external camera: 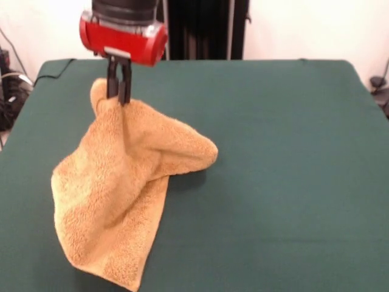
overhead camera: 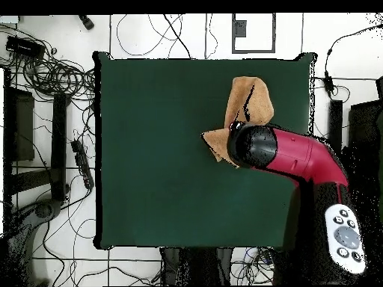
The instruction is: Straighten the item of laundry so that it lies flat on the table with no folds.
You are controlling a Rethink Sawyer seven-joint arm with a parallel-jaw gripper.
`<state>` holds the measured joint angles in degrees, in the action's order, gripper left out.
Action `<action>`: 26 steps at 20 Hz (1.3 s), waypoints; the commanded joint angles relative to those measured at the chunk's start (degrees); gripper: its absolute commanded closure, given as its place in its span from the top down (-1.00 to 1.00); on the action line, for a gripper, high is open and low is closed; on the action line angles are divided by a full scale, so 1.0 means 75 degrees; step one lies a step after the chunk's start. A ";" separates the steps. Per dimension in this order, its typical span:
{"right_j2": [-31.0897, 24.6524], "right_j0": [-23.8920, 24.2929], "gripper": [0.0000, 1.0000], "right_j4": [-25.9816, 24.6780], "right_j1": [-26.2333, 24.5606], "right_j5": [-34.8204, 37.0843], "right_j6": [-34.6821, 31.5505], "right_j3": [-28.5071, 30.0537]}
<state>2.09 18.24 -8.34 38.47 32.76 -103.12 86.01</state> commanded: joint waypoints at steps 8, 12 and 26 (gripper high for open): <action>-0.0402 0.0200 -1.00 0.0172 0.0476 0.1168 -0.0312 0.1280; -0.0199 0.0112 -1.00 0.0174 0.0978 0.1569 -0.0400 0.1529; -0.0536 0.1074 -1.00 -0.0301 0.1055 0.2782 0.0925 0.0370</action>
<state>3.25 24.35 -9.27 49.05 47.02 -103.12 89.49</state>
